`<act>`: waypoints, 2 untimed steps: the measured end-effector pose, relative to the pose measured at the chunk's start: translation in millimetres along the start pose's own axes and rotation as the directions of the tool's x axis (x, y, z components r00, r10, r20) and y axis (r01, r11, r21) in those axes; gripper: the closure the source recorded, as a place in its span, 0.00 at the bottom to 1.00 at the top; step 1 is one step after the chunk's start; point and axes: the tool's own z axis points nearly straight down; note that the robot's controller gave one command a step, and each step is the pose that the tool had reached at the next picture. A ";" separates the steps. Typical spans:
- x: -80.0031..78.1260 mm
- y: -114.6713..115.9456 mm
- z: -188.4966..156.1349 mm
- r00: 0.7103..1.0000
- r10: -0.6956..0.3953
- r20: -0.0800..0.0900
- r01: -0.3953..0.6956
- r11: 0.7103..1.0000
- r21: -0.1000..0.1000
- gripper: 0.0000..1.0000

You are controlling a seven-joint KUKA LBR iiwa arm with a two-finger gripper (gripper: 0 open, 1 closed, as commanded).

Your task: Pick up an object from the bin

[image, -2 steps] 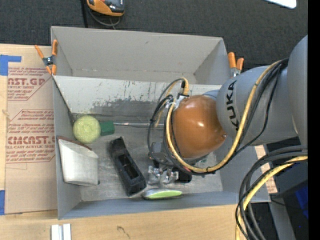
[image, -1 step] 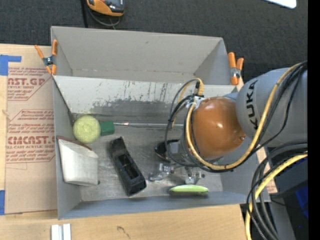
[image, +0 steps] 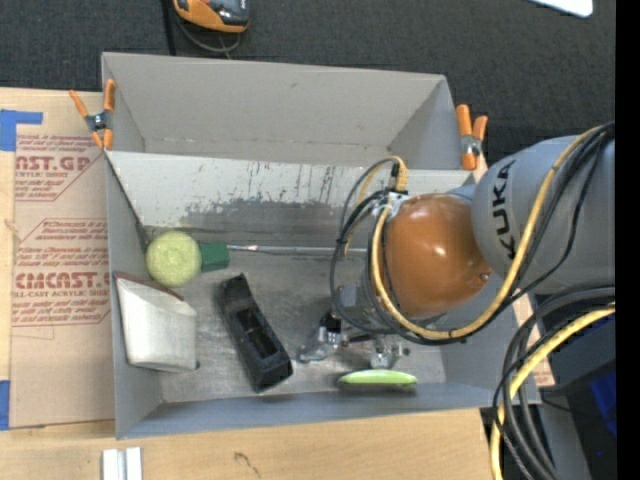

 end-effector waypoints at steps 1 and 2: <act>16.9 1.3 -6.5 0.868 -0.497 0.001 0.497 0.867 -0.024 1.00; 16.9 2.1 -6.1 0.868 -0.497 0.001 0.497 0.867 -0.027 0.00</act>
Offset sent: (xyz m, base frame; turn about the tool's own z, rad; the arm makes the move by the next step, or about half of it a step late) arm 0.0000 0.0000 0.0000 0.0000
